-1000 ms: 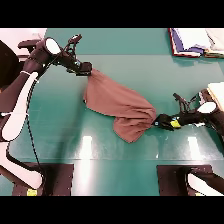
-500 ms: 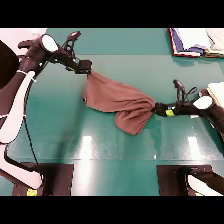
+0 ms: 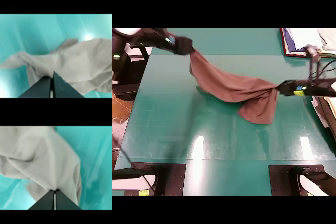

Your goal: Fold the shirts.

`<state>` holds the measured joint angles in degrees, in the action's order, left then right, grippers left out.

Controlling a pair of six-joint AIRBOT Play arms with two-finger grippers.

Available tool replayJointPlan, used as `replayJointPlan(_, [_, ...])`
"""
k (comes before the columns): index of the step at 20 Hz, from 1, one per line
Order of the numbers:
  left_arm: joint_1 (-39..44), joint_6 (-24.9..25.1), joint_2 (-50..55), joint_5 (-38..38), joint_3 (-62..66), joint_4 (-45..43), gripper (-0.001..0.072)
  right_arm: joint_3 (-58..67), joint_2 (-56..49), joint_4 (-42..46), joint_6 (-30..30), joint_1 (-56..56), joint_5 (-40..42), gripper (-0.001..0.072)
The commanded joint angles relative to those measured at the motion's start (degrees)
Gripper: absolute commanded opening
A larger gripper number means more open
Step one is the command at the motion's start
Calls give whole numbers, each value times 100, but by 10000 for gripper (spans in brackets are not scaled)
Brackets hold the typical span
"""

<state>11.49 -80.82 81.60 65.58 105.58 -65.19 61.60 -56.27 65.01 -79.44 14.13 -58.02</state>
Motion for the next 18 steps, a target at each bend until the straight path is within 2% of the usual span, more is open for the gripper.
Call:
replayJointPlan(1, [-7, 186, -977, -122, 363, -81, 22, 890, 573, 409, -28, 2, -560, 13])
replayJointPlan(6, [-4, 262, -2371, -382, 1237, -76, 21, 2092, 1117, 422, -131, 2, -1300, 12])
replayJointPlan(10, [-4, 376, -2918, -654, 1233, -92, 21, 2942, 863, 422, -389, 2, -1849, 11])
replayJointPlan(14, [-7, 470, -2439, -330, 1032, -955, 21, 3735, -153, 409, -824, 2, -2588, 12])
replayJointPlan(16, [-7, 413, -1853, 57, 728, -1355, 22, 3969, -874, 400, -855, 2, -3005, 12])
replayJointPlan(18, [-7, 415, -1043, 476, 472, -1342, 22, 4002, -1670, 348, -859, 2, -3471, 12])
